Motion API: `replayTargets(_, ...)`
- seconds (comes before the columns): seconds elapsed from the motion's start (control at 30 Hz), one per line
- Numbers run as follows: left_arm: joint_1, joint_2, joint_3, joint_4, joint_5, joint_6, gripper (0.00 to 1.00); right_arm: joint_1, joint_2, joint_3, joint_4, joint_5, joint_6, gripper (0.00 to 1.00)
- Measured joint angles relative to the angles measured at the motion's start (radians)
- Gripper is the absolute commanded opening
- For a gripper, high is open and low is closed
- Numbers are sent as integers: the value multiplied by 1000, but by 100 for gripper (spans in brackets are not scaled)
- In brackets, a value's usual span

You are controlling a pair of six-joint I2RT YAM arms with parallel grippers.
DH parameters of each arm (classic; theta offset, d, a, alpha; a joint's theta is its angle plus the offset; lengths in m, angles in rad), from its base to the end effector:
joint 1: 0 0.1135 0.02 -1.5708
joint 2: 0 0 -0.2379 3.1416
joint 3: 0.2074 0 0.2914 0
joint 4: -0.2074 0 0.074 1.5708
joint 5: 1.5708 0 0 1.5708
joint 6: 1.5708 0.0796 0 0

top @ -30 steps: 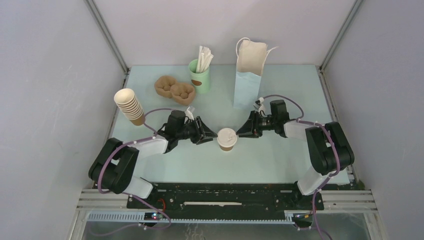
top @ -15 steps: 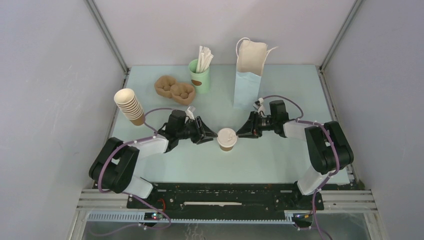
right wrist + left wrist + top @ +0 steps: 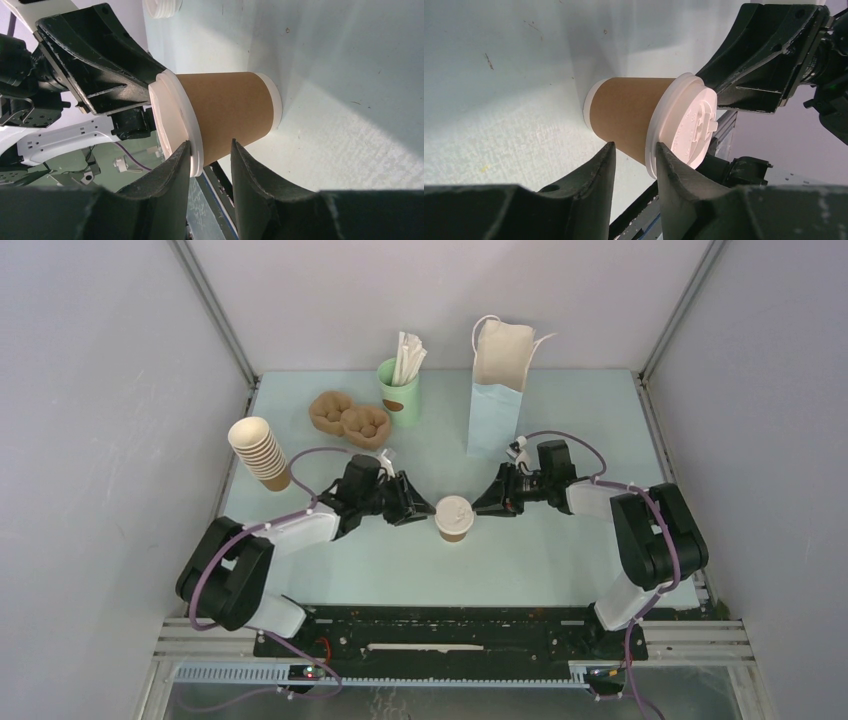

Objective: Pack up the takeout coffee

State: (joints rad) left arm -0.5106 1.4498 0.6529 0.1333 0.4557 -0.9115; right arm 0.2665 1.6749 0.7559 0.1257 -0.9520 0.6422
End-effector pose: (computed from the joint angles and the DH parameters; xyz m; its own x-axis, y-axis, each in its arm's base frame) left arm 0.2866 -0.2007 0.0981 -0.9151 -0.3009 -0.2683 0.0293 0.6140 -0.7887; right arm 0.3203 0.1546 0.0742 -0.9722 0.0947 -0.2140 -0.1520 0.4400 0.8850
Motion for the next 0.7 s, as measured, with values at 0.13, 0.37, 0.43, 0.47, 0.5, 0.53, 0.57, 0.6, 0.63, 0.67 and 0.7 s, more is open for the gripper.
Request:
replayTargets(0.13,-13,-12,14,-39,-36,22,40,10,-12,5,-20,24,-1,43)
replayTargets(0.37,-29,-43,27,-95,-89,60,45,26,-22,33,-50,61,-18,50)
replayTargets(0.43,-31,-43,46,-130,-93,74,46,29,-22,45,-58,76,-20,52)
replayTargets(0.47,-31,-43,52,-143,-95,75,46,30,-22,46,-60,81,-20,53)
replayTargets(0.5,-31,-41,55,-150,-94,75,46,30,-22,48,-64,84,-19,54)
replayTargets(0.53,-31,-40,59,-156,-94,75,46,30,-22,50,-69,88,-19,54)
replayTargets(0.57,-31,-38,63,-161,-94,75,46,29,-22,52,-72,91,-18,54)
replayTargets(0.6,-31,-37,64,-163,-93,75,47,28,-22,53,-75,92,-18,55)
replayTargets(0.63,-31,-37,64,-164,-93,75,48,24,-22,53,-77,92,-15,55)
replayTargets(0.67,-31,-37,64,-165,-90,75,50,22,-22,53,-77,90,-13,56)
replayTargets(0.7,-30,-37,64,-166,-89,75,50,18,-22,53,-77,88,-11,56)
